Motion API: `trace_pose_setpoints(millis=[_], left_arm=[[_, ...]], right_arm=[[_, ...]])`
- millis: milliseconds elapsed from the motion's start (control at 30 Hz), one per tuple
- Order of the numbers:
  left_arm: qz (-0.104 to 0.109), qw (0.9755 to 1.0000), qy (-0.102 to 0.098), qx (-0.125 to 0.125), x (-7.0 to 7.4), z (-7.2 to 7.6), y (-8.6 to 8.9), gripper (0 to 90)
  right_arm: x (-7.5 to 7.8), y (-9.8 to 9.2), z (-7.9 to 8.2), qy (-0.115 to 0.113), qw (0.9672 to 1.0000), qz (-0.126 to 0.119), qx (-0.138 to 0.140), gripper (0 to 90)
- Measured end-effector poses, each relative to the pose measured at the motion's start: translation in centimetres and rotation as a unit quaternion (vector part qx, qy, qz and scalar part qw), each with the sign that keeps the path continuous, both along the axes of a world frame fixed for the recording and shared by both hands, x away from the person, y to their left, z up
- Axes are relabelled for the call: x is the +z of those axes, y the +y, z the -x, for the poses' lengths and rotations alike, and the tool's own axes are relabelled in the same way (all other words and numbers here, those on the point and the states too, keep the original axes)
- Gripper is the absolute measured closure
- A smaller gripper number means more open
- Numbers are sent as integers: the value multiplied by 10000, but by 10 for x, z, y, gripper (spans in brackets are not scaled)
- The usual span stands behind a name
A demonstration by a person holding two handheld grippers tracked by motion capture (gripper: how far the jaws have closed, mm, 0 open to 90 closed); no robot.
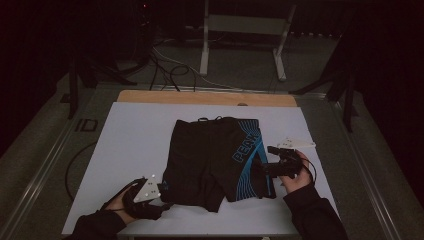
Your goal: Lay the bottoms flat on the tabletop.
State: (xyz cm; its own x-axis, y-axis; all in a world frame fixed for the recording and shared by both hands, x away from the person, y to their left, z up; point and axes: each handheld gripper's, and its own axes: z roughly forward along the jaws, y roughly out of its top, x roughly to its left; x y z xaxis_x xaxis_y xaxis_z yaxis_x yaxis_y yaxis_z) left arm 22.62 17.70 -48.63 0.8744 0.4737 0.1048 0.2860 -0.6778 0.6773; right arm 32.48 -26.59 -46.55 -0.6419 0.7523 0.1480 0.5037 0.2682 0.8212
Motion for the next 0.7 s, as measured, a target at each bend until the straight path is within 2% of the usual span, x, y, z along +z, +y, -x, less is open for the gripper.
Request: trace_pose_setpoints(millis=[67,233,367,433,500,600,633,700], left_arm=[[-10,9999,43,115,-5,0,7,395],[-281,9991,122,292,-13,-3,12,421],[-460,9983,299,203,-18,-3,10,450],[-466,9982,355,153,-21,-5,7,467],[-368,9982,432,171,-22,-7,6,475],[-268,9985,429,207,-24,-12,4,500],[-239,9985,415,249,-24,-13,2,508],[-293,9989,231,288,-23,-13,-3,576]], right_arm=[[-1,1,0,0,10000,2,9,141],[0,1,0,-7,10000,-6,13,141],[0,0,0,4,10000,-1,2,141],[0,-1,0,-5,10000,-8,-6,141],[-1,-1,-1,12,10000,-3,3,141],[-1,1,-1,-3,10000,-8,13,141],[-1,1,-1,5,10000,-12,4,141],[-1,1,-1,20,10000,-5,9,141]])
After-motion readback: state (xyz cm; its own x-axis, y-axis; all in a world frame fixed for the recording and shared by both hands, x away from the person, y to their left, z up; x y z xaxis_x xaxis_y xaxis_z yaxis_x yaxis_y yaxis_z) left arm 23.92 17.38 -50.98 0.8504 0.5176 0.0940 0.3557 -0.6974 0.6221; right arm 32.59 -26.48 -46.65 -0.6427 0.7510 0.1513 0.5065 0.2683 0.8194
